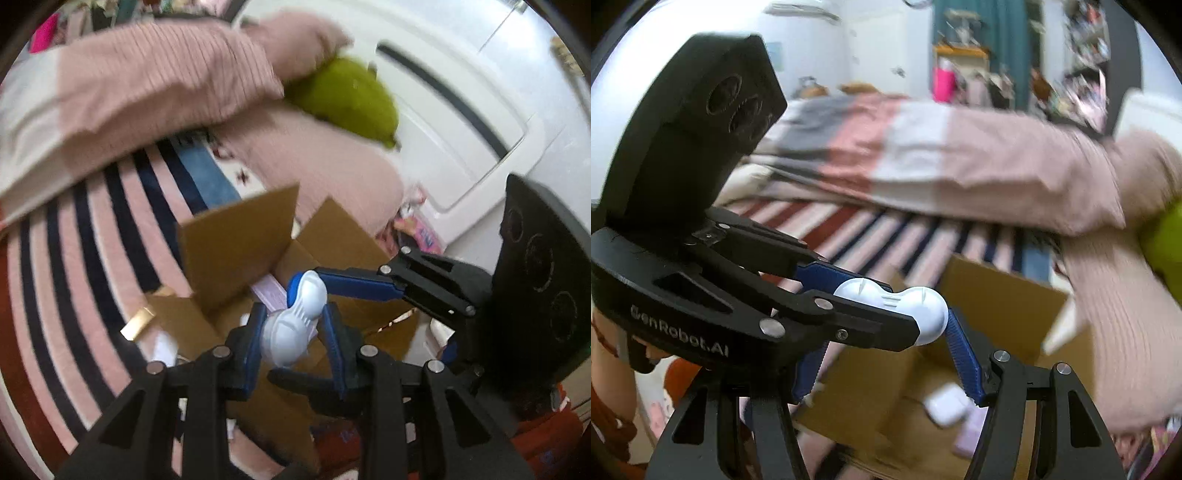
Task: Organize rigid objects
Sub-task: 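Drop the white lid piece into the cardboard box, then grasp the white tape roll with the right gripper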
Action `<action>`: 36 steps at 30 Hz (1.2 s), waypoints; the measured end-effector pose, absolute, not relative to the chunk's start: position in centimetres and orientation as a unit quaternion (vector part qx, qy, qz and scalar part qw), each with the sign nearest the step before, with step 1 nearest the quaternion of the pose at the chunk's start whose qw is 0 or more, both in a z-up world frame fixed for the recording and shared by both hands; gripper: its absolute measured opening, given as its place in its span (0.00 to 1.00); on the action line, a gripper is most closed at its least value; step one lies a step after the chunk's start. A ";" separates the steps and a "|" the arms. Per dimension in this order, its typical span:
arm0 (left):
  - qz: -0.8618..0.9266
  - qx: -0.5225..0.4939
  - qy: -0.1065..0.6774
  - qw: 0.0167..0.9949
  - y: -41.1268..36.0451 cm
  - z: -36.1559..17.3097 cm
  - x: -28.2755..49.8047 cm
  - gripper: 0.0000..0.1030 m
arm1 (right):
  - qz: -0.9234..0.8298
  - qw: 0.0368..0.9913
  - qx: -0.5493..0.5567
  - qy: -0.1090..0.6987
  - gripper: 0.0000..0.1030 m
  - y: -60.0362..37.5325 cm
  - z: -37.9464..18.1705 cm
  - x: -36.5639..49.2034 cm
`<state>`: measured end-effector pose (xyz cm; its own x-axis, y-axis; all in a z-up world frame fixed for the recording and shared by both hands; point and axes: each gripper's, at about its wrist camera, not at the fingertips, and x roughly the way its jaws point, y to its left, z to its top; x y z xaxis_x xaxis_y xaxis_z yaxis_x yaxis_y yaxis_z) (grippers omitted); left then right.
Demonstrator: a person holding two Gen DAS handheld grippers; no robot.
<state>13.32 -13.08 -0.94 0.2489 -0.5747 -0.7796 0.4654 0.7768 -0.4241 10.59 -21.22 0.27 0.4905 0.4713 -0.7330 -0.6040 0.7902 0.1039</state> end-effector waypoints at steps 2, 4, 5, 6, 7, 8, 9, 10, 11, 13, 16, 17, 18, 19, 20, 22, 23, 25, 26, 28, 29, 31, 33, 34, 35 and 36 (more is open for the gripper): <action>-0.324 -0.042 0.544 0.773 -14.7 -2.0 14.3 0.27 | 0.304 0.846 -0.078 0.431 0.57 -22.6 -0.8 11.8; -0.315 -0.029 0.560 0.766 -15.8 -2.7 14.7 0.27 | 0.298 0.836 -0.079 0.454 0.57 -23.3 -1.6 12.5; -0.309 -0.023 0.563 0.766 -16.1 -2.8 14.8 0.30 | 0.296 0.831 -0.079 0.463 0.58 -23.5 -1.9 12.8; -0.301 -0.017 0.563 0.770 -16.2 -2.7 14.7 0.39 | 0.295 0.827 -0.079 0.472 0.58 -23.7 -2.2 13.0; -0.297 -0.015 0.560 0.773 -16.2 -2.6 14.7 0.45 | 0.296 0.824 -0.077 0.477 0.58 -23.9 -2.5 13.0; -0.294 -0.015 0.553 0.780 -16.1 -2.3 14.4 0.56 | 0.299 0.821 -0.073 0.482 0.60 -24.2 -2.7 12.9; -0.289 -0.015 0.543 0.788 -15.6 -1.6 14.1 0.64 | 0.299 0.819 -0.070 0.485 0.67 -24.1 -2.8 13.0; -0.286 -0.014 0.536 0.794 -15.0 -1.2 13.7 0.66 | 0.300 0.819 -0.068 0.484 0.73 -24.1 -2.8 12.9; -0.280 -0.015 0.527 0.802 -14.4 -0.5 13.3 0.66 | 0.301 0.821 -0.068 0.481 0.74 -24.3 -2.8 12.7; -0.268 -0.017 0.505 0.821 -12.5 0.8 12.1 0.66 | 0.302 0.827 -0.077 0.468 0.75 -24.0 -2.3 12.1; -0.236 -0.029 0.466 0.852 -9.1 2.7 9.9 0.75 | 0.306 0.843 -0.097 0.431 0.82 -23.1 -0.8 10.4; -0.222 -0.035 0.450 0.864 -7.6 3.2 8.9 0.77 | 0.307 0.851 -0.106 0.413 0.83 -22.6 -0.1 9.5; -0.209 -0.040 0.437 0.874 -6.2 3.6 8.1 0.77 | 0.309 0.856 -0.113 0.398 0.86 -22.1 0.5 8.7; -0.193 -0.045 0.426 0.883 -4.6 3.9 7.1 0.77 | 0.317 0.862 -0.119 0.377 0.88 -21.4 1.3 7.6; -0.178 -0.051 0.417 0.890 -3.1 3.9 6.3 0.77 | 0.326 0.863 -0.121 0.367 0.89 -20.8 1.6 7.2; -0.148 -0.061 0.401 0.902 -0.3 3.5 4.8 0.78 | 0.357 0.857 -0.124 0.351 0.89 -18.7 2.4 5.4; -0.132 -0.066 0.395 0.907 1.2 3.2 3.9 0.78 | 0.366 0.854 -0.126 0.346 0.89 -17.9 2.6 4.7; -0.110 -0.078 0.386 0.913 3.7 2.0 2.4 0.78 | 0.391 0.848 -0.127 0.335 0.89 -16.0 2.7 3.3; -0.102 -0.084 0.385 0.914 4.7 1.3 1.8 0.78 | 0.410 0.839 -0.122 0.335 0.89 -15.2 2.5 2.8; -0.083 -0.097 0.383 0.915 6.6 -0.4 0.7 0.78 | 0.438 0.825 -0.110 0.341 0.89 -13.7 1.8 1.9; -0.077 -0.102 0.384 0.915 7.4 -1.5 0.2 0.78 | 0.451 0.817 -0.107 0.343 0.89 -12.7 1.2 1.2; -0.069 -0.110 0.389 0.912 8.6 -3.6 -0.5 0.78 | 0.459 0.809 -0.111 0.351 0.83 -11.4 -0.3 0.4; -0.069 -0.119 0.395 0.908 9.5 -5.8 -1.0 0.78 | 0.457 0.799 -0.118 0.372 0.71 -10.2 -2.9 -0.1; -0.072 -0.124 0.398 0.906 9.5 -6.6 -1.0 0.78 | 0.455 0.794 -0.116 0.387 0.66 -9.9 -4.1 -0.2; -0.077 -0.130 0.401 0.904 9.5 -7.5 -1.1 0.78 | 0.449 0.789 -0.112 0.405 0.65 -9.7 -5.5 -0.2; -0.082 -0.134 0.403 0.902 9.7 -8.2 -1.3 0.78 | 0.439 0.787 -0.108 0.421 0.64 -9.8 -7.0 -0.1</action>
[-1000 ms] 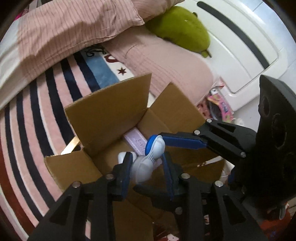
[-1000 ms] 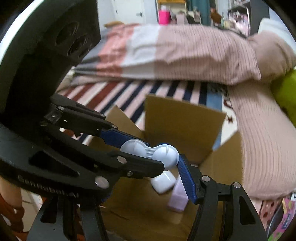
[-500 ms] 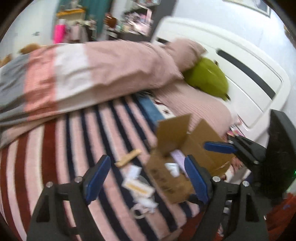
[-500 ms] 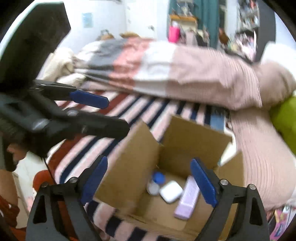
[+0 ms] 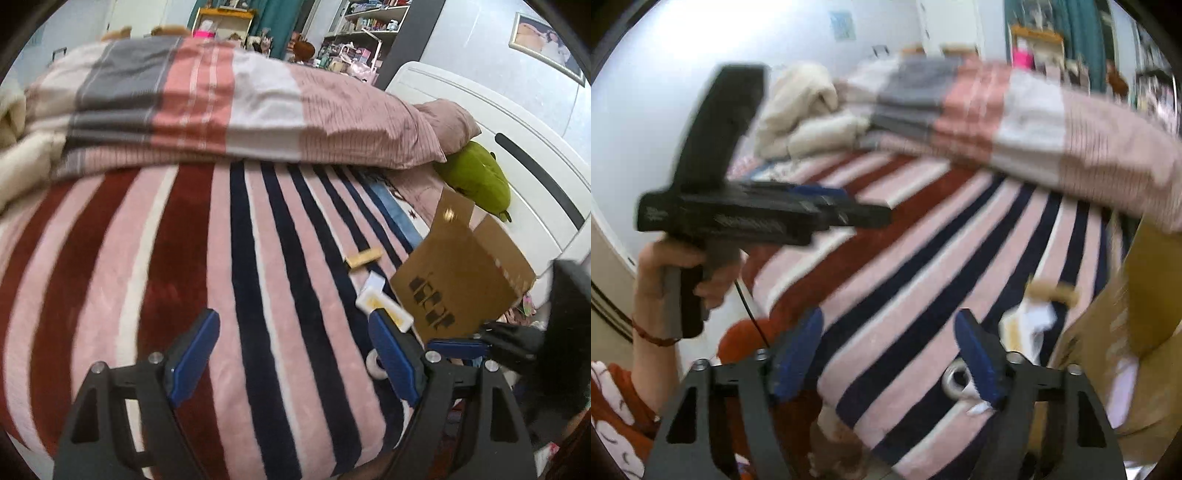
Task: Organize rigid objects
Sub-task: 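Grasp the white tape roll with the right gripper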
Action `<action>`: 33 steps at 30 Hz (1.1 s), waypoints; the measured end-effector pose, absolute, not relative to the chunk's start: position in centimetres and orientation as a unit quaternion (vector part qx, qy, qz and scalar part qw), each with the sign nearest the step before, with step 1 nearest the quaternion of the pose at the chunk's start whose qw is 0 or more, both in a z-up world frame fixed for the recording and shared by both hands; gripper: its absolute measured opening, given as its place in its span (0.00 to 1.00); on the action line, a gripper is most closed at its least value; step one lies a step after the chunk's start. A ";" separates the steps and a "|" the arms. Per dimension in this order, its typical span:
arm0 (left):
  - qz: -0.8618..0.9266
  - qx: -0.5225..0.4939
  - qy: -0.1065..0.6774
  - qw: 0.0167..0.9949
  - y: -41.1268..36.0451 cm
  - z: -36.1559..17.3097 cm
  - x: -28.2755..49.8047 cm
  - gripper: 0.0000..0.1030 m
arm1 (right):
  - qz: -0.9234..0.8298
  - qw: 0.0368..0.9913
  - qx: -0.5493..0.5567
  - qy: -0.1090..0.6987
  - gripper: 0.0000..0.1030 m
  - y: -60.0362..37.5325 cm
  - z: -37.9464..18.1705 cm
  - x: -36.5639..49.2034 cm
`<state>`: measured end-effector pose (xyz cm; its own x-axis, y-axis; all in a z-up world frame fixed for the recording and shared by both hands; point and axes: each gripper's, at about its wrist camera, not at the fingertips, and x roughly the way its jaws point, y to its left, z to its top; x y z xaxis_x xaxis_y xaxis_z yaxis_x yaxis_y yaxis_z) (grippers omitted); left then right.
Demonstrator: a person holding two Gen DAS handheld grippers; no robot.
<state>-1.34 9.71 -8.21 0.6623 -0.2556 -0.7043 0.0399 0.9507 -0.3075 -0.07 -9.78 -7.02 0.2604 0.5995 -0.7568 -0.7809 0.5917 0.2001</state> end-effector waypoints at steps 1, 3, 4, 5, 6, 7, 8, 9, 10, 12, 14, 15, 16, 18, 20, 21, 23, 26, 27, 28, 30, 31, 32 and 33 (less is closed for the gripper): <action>-0.086 -0.139 0.405 0.900 9.9 -9.0 -1.6 0.78 | 0.426 0.788 -0.104 0.433 0.64 -9.8 -8.3 0.0; -0.089 -0.145 0.411 0.895 9.9 -10.1 -1.7 0.78 | 0.389 0.797 -0.107 0.449 0.60 -10.2 -10.7 0.5; -0.090 -0.147 0.415 0.894 9.9 -10.5 -1.7 0.78 | 0.371 0.801 -0.109 0.457 0.56 -10.5 -11.9 0.7; -0.091 -0.147 0.417 0.892 9.8 -10.8 -1.7 0.78 | 0.358 0.803 -0.110 0.463 0.55 -10.6 -12.7 0.8; -0.092 -0.146 0.419 0.892 9.7 -11.0 -1.8 0.78 | 0.348 0.804 -0.107 0.470 0.54 -10.9 -13.3 1.0; -0.093 -0.145 0.420 0.891 9.7 -11.2 -1.7 0.78 | 0.340 0.805 -0.105 0.474 0.53 -11.1 -13.8 1.3; -0.094 -0.145 0.421 0.890 9.7 -11.4 -1.8 0.78 | 0.325 0.810 -0.111 0.474 0.53 -11.4 -14.4 1.6; -0.095 -0.146 0.422 0.890 9.7 -11.5 -1.8 0.78 | 0.316 0.815 -0.118 0.471 0.53 -11.5 -14.8 1.8; -0.096 -0.147 0.422 0.889 9.7 -11.6 -1.7 0.78 | 0.311 0.816 -0.124 0.471 0.53 -11.6 -15.1 2.0; -0.096 -0.146 0.423 0.889 9.7 -11.6 -1.7 0.78 | 0.315 0.809 -0.122 0.481 0.53 -11.6 -15.5 2.7; -0.097 -0.146 0.424 0.889 9.7 -11.6 -1.6 0.78 | 0.324 0.800 -0.120 0.490 0.53 -11.4 -16.0 2.9; -0.097 -0.146 0.424 0.889 9.7 -11.5 -1.6 0.78 | 0.327 0.798 -0.120 0.491 0.52 -11.3 -16.1 3.0; -0.097 -0.145 0.424 0.889 9.6 -11.5 -1.6 0.78 | 0.329 0.798 -0.121 0.491 0.44 -11.2 -16.1 3.1; -0.098 -0.142 0.426 0.888 9.5 -11.4 -1.6 0.78 | 0.326 0.799 -0.133 0.487 0.34 -11.0 -16.2 3.1; -0.103 -0.139 0.427 0.887 9.1 -11.1 -1.6 0.78 | 0.325 0.802 -0.139 0.482 0.34 -10.4 -16.1 3.1; -0.107 -0.139 0.427 0.887 9.0 -11.0 -1.7 0.78 | 0.330 0.802 -0.139 0.478 0.34 -10.2 -15.8 3.0; -0.120 -0.141 0.425 0.886 8.7 -10.4 -1.6 0.78 | 0.346 0.804 -0.137 0.463 0.34 -10.0 -15.1 2.7; -0.147 -0.137 0.421 0.884 7.9 -9.0 -1.3 0.78 | 0.374 0.809 -0.141 0.432 0.34 -9.2 -12.6 2.0; -0.164 -0.137 0.419 0.883 7.4 -8.3 -1.1 0.78 | 0.383 0.809 -0.139 0.424 0.34 -9.1 -11.7 1.9; -0.179 -0.139 0.417 0.880 7.0 -7.6 -0.9 0.78 | 0.394 0.809 -0.137 0.414 0.34 -8.9 -10.5 1.8; -0.206 -0.138 0.414 0.876 6.1 -6.1 -0.3 0.76 | 0.409 0.811 -0.135 0.396 0.34 -8.6 -8.4 1.7; -0.220 -0.134 0.412 0.874 5.5 -5.2 0.0 0.74 | 0.416 0.813 -0.134 0.385 0.34 -8.6 -7.2 1.7; -0.233 -0.129 0.411 0.872 4.8 -4.4 0.5 0.68 | 0.420 0.816 -0.133 0.376 0.34 -8.6 -6.1 1.7; -0.243 -0.127 0.411 0.869 4.3 -3.7 0.9 0.61 | 0.422 0.819 -0.132 0.366 0.34 -8.8 -5.2 1.7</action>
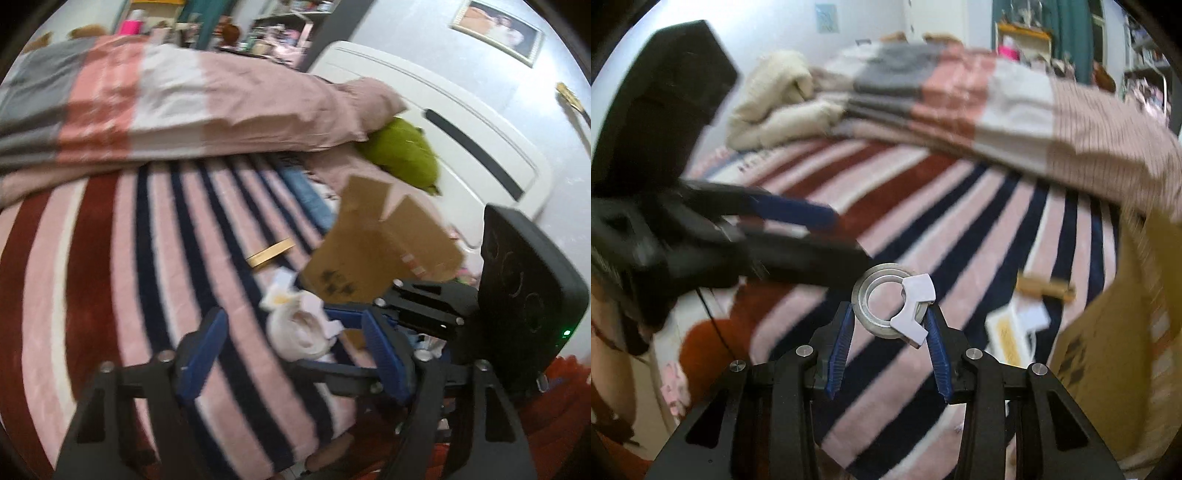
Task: Organize rigid objects
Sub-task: 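Place the tape roll into the cardboard box and open the right gripper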
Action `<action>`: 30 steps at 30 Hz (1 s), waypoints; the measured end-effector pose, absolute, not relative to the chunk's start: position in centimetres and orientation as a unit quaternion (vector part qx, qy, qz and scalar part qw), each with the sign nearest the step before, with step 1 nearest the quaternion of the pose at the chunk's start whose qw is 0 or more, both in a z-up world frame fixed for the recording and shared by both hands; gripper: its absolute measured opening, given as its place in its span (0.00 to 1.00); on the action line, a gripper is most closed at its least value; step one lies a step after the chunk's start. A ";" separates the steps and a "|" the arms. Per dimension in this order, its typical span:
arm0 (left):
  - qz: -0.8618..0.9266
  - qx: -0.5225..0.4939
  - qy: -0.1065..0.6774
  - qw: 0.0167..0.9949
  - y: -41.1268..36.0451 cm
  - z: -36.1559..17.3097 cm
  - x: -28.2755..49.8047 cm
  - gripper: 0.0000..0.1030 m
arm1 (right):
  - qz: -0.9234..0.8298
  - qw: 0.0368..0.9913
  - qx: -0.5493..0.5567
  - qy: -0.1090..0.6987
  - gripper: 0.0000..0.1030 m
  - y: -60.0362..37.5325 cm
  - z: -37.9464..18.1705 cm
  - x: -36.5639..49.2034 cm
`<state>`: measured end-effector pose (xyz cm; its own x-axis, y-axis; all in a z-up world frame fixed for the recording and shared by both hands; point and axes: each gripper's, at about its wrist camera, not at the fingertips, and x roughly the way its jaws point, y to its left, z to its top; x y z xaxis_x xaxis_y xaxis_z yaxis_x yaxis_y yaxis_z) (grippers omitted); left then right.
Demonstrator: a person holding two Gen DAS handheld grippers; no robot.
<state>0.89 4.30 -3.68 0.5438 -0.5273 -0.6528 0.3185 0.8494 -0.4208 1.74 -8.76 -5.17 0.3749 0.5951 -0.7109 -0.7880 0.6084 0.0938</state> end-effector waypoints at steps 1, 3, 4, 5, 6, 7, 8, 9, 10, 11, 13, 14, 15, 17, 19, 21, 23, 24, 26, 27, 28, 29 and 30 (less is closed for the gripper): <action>-0.255 -0.122 0.412 0.866 3.5 -2.9 1.4 0.58 | 0.424 0.822 -0.132 0.358 0.34 -8.9 -4.3 1.9; -0.273 -0.109 0.414 0.861 1.8 -1.5 2.6 0.45 | 0.422 0.831 -0.135 0.337 0.34 -9.6 -2.5 2.1; -0.278 -0.104 0.416 0.859 1.0 -1.1 3.1 0.44 | 0.420 0.835 -0.136 0.329 0.34 -10.0 -1.8 2.3; -0.281 -0.099 0.417 0.859 0.2 -0.6 3.8 0.41 | 0.416 0.840 -0.137 0.320 0.34 -10.7 -1.2 2.5; -0.283 -0.094 0.421 0.857 -0.8 -0.1 4.6 0.36 | 0.408 0.846 -0.139 0.314 0.34 -11.4 -0.6 2.8; -0.289 -0.092 0.425 0.853 -1.5 0.1 5.3 0.35 | 0.401 0.851 -0.137 0.311 0.34 -12.3 -0.3 3.2; -0.294 -0.090 0.429 0.850 -2.5 0.3 6.0 0.35 | 0.394 0.855 -0.133 0.311 0.34 -13.4 0.0 3.8; -0.301 -0.083 0.435 0.845 -3.9 0.5 6.9 0.34 | 0.388 0.857 -0.129 0.313 0.34 -14.3 0.1 4.3; -0.304 -0.075 0.440 0.842 -5.0 0.6 7.6 0.34 | 0.383 0.859 -0.123 0.316 0.34 -15.3 0.2 4.7; -0.307 -0.067 0.447 0.837 -6.2 0.5 8.3 0.34 | 0.376 0.861 -0.116 0.321 0.34 -16.4 0.2 5.2; -0.312 -0.057 0.471 0.823 -8.8 0.3 10.1 0.34 | 0.359 0.863 -0.105 0.339 0.34 -18.5 0.1 6.4; -0.313 -0.056 0.486 0.814 -9.8 0.0 11.0 0.34 | 0.349 0.862 -0.100 0.353 0.34 -19.7 -0.1 7.3; -0.314 -0.054 0.504 0.803 -11.0 -0.4 12.0 0.34 | 0.343 0.860 -0.097 0.365 0.34 -20.5 -0.3 7.9; -0.311 -0.044 0.528 0.789 -12.7 -1.0 13.3 0.34 | 0.330 0.853 -0.089 0.395 0.34 -22.0 -0.8 9.5; -0.303 -0.032 0.547 0.780 -14.1 -1.7 14.2 0.34 | 0.319 0.842 -0.083 0.427 0.34 -23.3 -1.5 11.0; -0.290 -0.022 0.557 0.778 -14.8 -2.1 14.5 0.39 | 0.311 0.831 -0.080 0.455 0.34 -24.0 -2.3 12.3; -0.279 -0.016 0.560 0.780 -14.9 -2.2 14.5 0.52 | 0.305 0.821 -0.087 0.474 0.35 -24.3 -3.0 12.7; -0.275 -0.014 0.557 0.783 -14.8 -2.1 14.5 0.56 | 0.303 0.821 -0.087 0.475 0.36 -24.5 -3.1 12.7; -0.271 -0.008 0.548 0.791 -14.6 -1.5 14.0 0.59 | 0.300 0.823 -0.093 0.474 0.36 -24.5 -3.3 12.6; -0.271 -0.009 0.543 0.795 -14.2 -1.1 13.7 0.62 | 0.299 0.824 -0.094 0.471 0.36 -24.5 -3.4 12.3; -0.269 -0.012 0.534 0.801 -13.6 -0.6 13.2 0.63 | 0.301 0.825 -0.091 0.469 0.36 -24.5 -3.3 12.3; -0.263 -0.014 0.525 0.809 -13.2 -0.1 12.9 0.64 | 0.304 0.826 -0.088 0.466 0.36 -24.4 -3.1 12.1; -0.257 -0.015 0.513 0.819 -12.3 0.6 12.3 0.65 | 0.308 0.828 -0.086 0.461 0.36 -24.4 -2.8 11.8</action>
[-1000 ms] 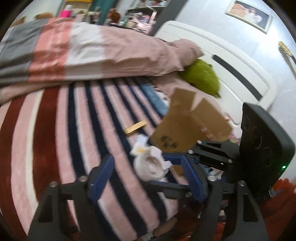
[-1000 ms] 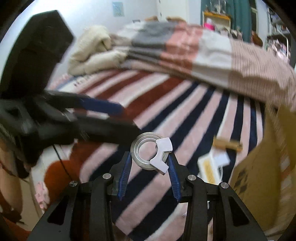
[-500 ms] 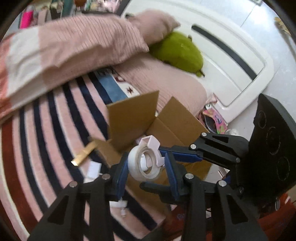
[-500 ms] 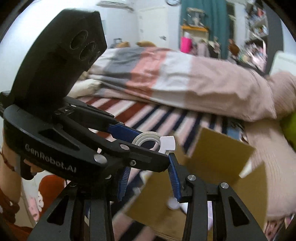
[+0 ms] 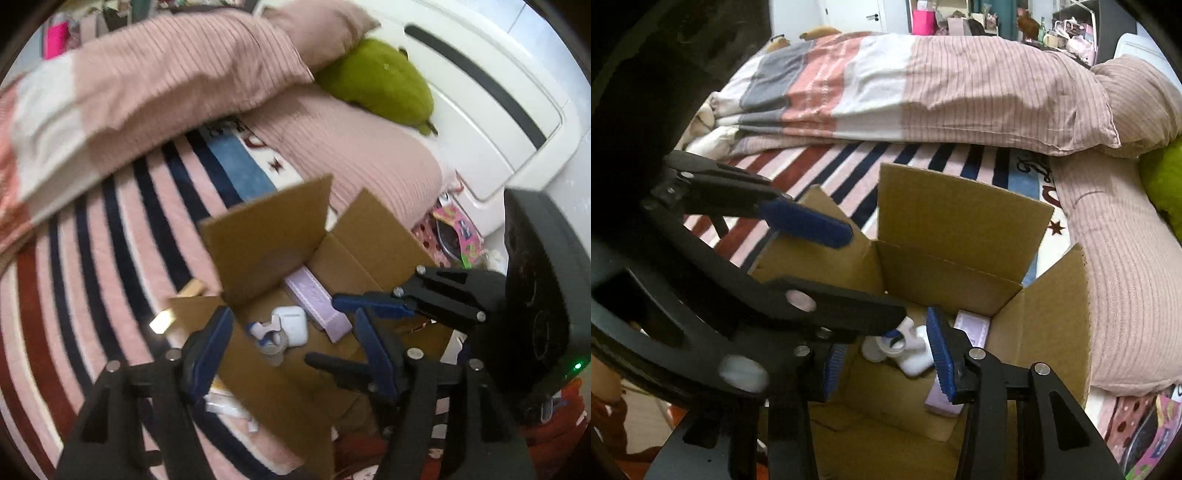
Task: Organize rigid objects
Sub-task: 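Place the tape roll into the cardboard box and open the right gripper, then grasp the small clear bottle with the right gripper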
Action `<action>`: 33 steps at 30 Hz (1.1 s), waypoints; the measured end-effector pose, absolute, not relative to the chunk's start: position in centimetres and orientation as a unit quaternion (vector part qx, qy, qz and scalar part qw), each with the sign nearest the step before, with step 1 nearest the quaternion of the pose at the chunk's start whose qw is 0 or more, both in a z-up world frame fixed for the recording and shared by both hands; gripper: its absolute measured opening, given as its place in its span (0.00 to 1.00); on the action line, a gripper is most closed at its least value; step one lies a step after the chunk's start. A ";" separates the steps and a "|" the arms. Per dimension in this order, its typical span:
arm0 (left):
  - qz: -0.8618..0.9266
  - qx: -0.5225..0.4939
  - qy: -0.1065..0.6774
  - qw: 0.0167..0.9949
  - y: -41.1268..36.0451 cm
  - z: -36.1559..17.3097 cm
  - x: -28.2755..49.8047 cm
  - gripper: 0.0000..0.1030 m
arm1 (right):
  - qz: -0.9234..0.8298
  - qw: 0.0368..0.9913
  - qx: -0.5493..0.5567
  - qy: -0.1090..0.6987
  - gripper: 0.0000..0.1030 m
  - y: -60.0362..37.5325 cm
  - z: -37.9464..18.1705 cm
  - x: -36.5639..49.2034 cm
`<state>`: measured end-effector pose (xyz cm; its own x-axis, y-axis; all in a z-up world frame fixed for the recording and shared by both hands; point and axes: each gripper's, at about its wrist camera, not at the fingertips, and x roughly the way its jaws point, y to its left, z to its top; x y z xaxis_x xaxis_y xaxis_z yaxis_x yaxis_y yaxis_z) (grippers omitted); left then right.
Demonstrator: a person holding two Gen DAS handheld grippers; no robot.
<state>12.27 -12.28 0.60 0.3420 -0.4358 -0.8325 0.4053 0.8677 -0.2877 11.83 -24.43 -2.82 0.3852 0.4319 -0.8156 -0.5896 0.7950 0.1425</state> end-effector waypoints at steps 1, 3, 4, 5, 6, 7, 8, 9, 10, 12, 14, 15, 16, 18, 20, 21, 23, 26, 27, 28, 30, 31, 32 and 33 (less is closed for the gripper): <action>-0.252 -0.016 0.503 0.826 -11.5 1.2 11.9 0.65 | 0.313 0.830 -0.085 0.455 0.36 -24.2 -2.5 11.5; -0.235 -0.021 0.483 0.843 -9.6 2.1 10.7 0.66 | 0.331 0.833 -0.085 0.436 0.36 -23.3 -1.7 10.5; -0.220 -0.023 0.471 0.854 -8.5 2.6 9.9 0.66 | 0.340 0.834 -0.085 0.427 0.36 -22.8 -1.2 9.8; -0.205 -0.023 0.460 0.863 -7.4 2.9 9.1 0.67 | 0.354 0.835 -0.084 0.413 0.36 -22.1 -0.4 9.0; -0.192 -0.024 0.449 0.872 -6.2 3.1 8.2 0.68 | 0.365 0.835 -0.084 0.404 0.36 -21.5 0.0 8.3; -0.179 -0.027 0.440 0.880 -5.0 3.2 7.6 0.69 | 0.376 0.834 -0.084 0.395 0.36 -20.8 0.4 7.7; -0.166 -0.033 0.431 0.886 -3.7 3.2 6.8 0.71 | 0.390 0.832 -0.088 0.386 0.36 -19.7 0.9 6.7; -0.157 -0.038 0.423 0.892 -2.6 3.1 6.1 0.73 | 0.400 0.829 -0.090 0.380 0.36 -18.8 1.0 6.1; -0.144 -0.044 0.413 0.898 -1.1 2.8 5.1 0.74 | 0.410 0.826 -0.094 0.377 0.36 -17.7 1.0 5.4; -0.128 -0.050 0.402 0.905 0.8 2.1 3.9 0.77 | 0.423 0.818 -0.102 0.376 0.36 -15.7 0.5 4.4; -0.115 -0.060 0.395 0.910 2.8 0.8 2.6 0.77 | 0.435 0.808 -0.112 0.382 0.36 -13.9 -0.5 3.6; -0.113 -0.066 0.393 0.910 3.5 0.1 2.2 0.77 | 0.440 0.801 -0.118 0.389 0.36 -12.9 -1.3 3.1; -0.111 -0.071 0.392 0.911 4.1 -0.8 1.7 0.77 | 0.442 0.796 -0.122 0.395 0.36 -12.1 -2.0 2.8; -0.111 -0.079 0.394 0.909 4.9 -2.9 1.0 0.77 | 0.439 0.788 -0.134 0.411 0.36 -10.5 -4.1 2.2; -0.113 -0.089 0.399 0.906 5.6 -5.0 0.4 0.77 | 0.424 0.784 -0.148 0.429 0.36 -9.6 -6.5 2.1; -0.115 -0.093 0.402 0.904 5.9 -6.0 0.1 0.77 | 0.415 0.783 -0.152 0.438 0.36 -9.4 -7.6 2.2; -0.115 -0.099 0.404 0.902 6.3 -7.2 -0.4 0.77 | 0.382 0.785 -0.170 0.457 0.36 -9.5 -10.1 2.3; -0.116 -0.108 0.407 0.900 6.4 -8.8 -0.9 0.77 | 0.327 0.795 -0.204 0.469 0.36 -9.9 -12.8 3.0; -0.116 -0.110 0.406 0.900 6.4 -9.0 -1.0 0.77 | 0.303 0.800 -0.217 0.470 0.36 -10.0 -13.6 3.4; -0.115 -0.114 0.406 0.900 6.4 -9.3 -1.2 0.77 | 0.286 0.803 -0.228 0.470 0.36 -10.2 -14.2 3.6; -0.112 -0.120 0.406 0.899 6.6 -9.7 -1.3 0.77 | 0.257 0.803 -0.253 0.475 0.36 -10.5 -15.5 4.2; -0.110 -0.121 0.405 0.900 6.6 -9.8 -1.5 0.77 | 0.248 0.801 -0.262 0.477 0.36 -10.5 -16.0 4.4; -0.109 -0.120 0.404 0.900 6.7 -9.9 -1.5 0.77 | 0.239 0.802 -0.275 0.474 0.36 -10.3 -16.3 4.4; -0.108 -0.119 0.404 0.901 6.7 -9.9 -1.6 0.77 | 0.228 0.802 -0.292 0.470 0.36 -10.1 -16.7 4.3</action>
<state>-1.61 6.69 -9.94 0.6508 -0.2902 -0.7016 0.0981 0.9485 -0.3013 4.33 -10.08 -16.69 0.4556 0.0906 -0.8856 -0.6389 0.7260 -0.2544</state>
